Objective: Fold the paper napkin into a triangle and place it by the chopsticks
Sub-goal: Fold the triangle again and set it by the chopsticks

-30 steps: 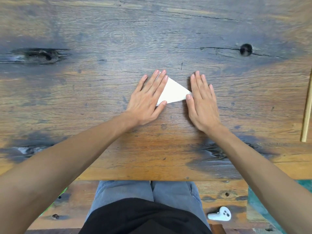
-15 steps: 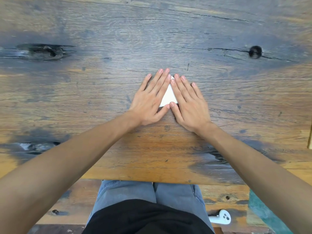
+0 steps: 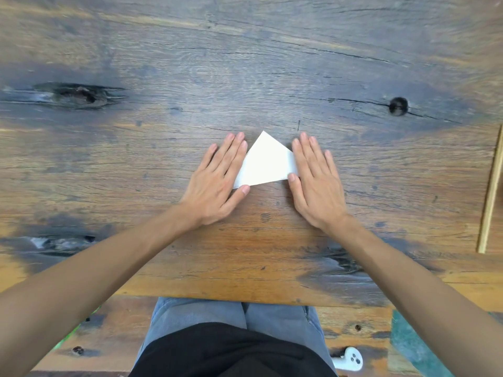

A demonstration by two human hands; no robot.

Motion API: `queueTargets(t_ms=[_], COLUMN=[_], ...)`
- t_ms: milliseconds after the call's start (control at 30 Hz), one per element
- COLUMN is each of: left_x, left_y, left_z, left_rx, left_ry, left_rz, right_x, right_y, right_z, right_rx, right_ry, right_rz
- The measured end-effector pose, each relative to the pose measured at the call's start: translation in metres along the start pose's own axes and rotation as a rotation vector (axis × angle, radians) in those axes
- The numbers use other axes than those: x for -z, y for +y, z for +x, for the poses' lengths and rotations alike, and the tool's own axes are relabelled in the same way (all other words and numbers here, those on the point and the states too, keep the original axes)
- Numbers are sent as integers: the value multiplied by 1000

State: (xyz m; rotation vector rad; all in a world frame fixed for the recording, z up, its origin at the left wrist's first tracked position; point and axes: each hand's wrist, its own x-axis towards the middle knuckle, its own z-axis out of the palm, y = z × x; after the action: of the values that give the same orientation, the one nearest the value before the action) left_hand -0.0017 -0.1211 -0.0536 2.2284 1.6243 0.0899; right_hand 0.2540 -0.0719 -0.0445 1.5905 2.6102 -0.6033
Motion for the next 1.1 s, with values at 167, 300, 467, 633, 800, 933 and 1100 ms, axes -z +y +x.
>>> queueTargets(t_ms=[167, 300, 467, 633, 800, 933, 1100], left_x=[-4, -17, -28, -26, -30, -24, -29], left_y=[34, 36, 26, 27, 25, 26, 25], left_z=[32, 46, 42, 42, 44, 43, 42], left_rx=[27, 76, 38, 45, 37, 31, 26], left_ry=[54, 16, 40, 15, 23, 5, 22], left_rz=[-41, 8, 59, 57, 65, 77, 82], right_x=[6, 2, -8, -11, -16, -9, -13], right_y=[-11, 0, 14, 16, 15, 12, 14], right_z=[47, 60, 61, 61, 62, 61, 60], right_rx=[166, 231, 287, 296, 289, 283, 292], right_ry=[-31, -76, -46, -41, -25, -56, -29], right_rz=[-63, -131, -211, -209, -198, -211, -210])
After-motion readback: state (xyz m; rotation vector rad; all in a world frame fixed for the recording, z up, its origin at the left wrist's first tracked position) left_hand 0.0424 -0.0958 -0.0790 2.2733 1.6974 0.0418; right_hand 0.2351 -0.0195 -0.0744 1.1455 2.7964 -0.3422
